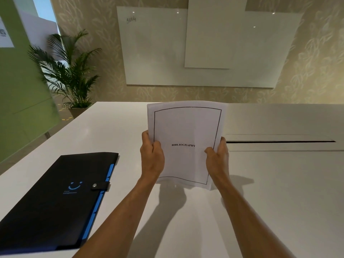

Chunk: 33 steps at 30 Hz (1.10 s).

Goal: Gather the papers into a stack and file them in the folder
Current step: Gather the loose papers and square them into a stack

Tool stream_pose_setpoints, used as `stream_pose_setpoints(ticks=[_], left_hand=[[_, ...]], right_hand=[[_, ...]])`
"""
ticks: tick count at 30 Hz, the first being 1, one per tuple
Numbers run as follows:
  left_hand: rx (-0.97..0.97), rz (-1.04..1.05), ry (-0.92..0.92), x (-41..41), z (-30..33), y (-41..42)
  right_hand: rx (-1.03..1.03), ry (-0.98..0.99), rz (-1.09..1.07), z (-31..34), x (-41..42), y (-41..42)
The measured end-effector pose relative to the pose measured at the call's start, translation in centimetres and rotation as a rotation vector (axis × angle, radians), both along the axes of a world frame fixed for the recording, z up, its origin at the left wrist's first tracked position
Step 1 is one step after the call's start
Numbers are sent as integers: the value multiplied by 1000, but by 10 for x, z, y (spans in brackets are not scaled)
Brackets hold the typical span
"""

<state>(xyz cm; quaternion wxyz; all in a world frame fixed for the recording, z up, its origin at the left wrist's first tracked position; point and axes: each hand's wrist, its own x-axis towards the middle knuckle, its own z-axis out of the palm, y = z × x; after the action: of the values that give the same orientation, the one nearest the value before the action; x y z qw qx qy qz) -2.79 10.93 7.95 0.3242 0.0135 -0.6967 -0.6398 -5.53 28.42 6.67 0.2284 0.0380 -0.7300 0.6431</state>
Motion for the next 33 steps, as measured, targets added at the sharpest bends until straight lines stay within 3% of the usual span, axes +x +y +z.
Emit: stream_pose_setpoints(ticks=[10,17,33], left_hand=[[23,-32,74,2,14,-10],[92,-27,-81,1,-19,-7],[151,-100,-48,8,-23,-15]], right_hand=[[-32,170,16,8,2,7],[-84,5,52,-28,8,-4],[-226,125,82,-34,14,-2]])
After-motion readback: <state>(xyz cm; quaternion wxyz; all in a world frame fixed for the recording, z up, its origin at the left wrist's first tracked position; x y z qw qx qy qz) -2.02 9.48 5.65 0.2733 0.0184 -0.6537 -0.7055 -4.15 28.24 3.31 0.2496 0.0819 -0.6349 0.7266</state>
